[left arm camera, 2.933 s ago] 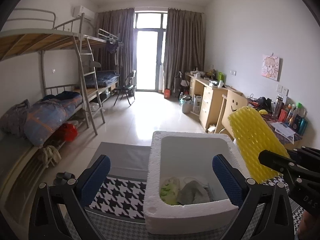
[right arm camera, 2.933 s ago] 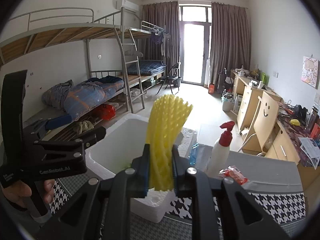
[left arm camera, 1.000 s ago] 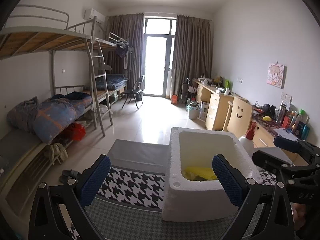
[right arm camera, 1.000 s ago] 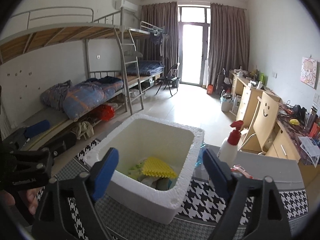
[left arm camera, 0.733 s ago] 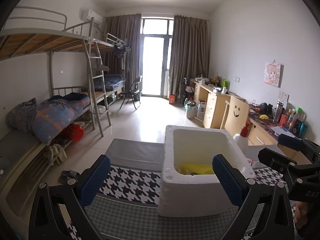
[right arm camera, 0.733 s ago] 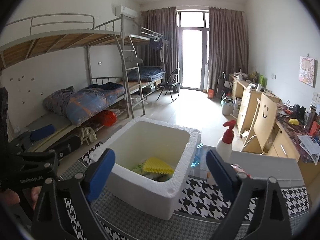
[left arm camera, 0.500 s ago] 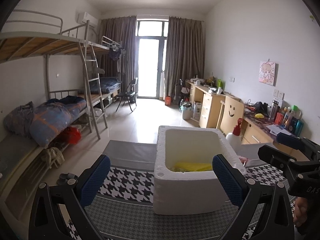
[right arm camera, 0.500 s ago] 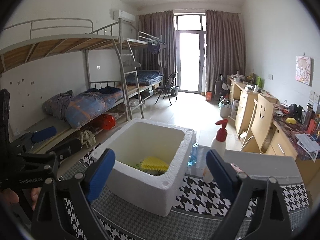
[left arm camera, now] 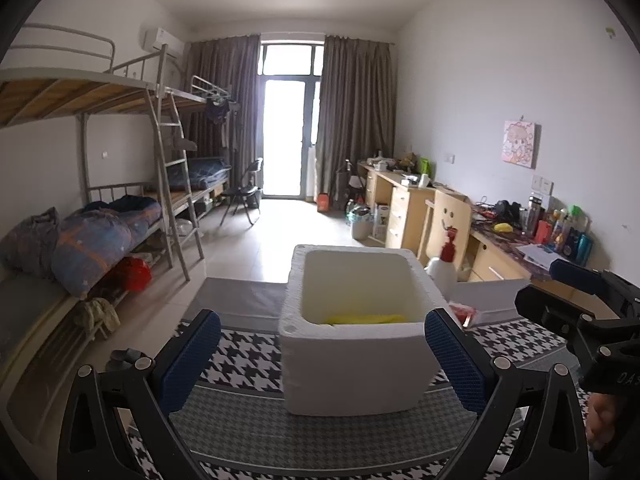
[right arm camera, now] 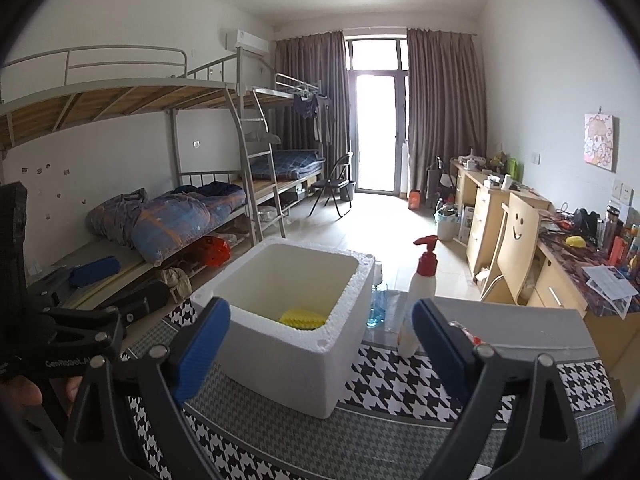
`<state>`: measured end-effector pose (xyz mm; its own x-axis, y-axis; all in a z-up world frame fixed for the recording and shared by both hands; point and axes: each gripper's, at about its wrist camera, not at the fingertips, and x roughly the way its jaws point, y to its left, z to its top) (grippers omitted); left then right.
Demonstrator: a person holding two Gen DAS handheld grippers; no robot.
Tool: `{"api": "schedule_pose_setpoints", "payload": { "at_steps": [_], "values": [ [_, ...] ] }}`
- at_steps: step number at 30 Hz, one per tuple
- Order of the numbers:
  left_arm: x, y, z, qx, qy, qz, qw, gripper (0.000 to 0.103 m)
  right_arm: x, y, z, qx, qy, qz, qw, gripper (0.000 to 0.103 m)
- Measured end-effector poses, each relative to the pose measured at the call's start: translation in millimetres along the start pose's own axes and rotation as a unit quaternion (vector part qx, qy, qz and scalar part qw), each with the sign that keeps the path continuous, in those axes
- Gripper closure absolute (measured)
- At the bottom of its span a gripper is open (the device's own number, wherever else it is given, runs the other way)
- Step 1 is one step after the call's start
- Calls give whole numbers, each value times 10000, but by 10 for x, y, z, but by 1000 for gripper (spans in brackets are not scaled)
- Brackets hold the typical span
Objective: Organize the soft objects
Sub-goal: 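Move both tools back from the foam box toward the white tissue and foam roll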
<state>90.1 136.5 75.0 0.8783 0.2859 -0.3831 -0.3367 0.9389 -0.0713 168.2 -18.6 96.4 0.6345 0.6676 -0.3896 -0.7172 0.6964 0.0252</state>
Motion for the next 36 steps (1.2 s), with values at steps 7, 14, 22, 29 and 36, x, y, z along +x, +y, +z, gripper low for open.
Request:
{"api": "schedule_pose_setpoints", "payload": {
  "at_steps": [7, 14, 22, 29, 36],
  "values": [
    [-76, -145, -81, 64, -35, -176, 9998, 1, -207, -78, -97, 104, -153, -93, 9998, 8],
    [-132, -231, -144, 135, -60, -178, 9997, 1, -325, -124, -229, 164, -189, -122, 9996, 8],
    [-195, -232, -184, 100, -102, -213, 9997, 1, -419, -139, -333, 132, -276, -128, 9994, 8],
    [-248, -297, -295, 173, -220, -171, 9995, 1, -488, -120, -441, 211, -315, -90, 9992, 8],
    [-318, -327, -378, 132, -338, -313, 9989, 1, -574, -130, -559, 260, -378, -186, 9988, 8]
  ]
}}
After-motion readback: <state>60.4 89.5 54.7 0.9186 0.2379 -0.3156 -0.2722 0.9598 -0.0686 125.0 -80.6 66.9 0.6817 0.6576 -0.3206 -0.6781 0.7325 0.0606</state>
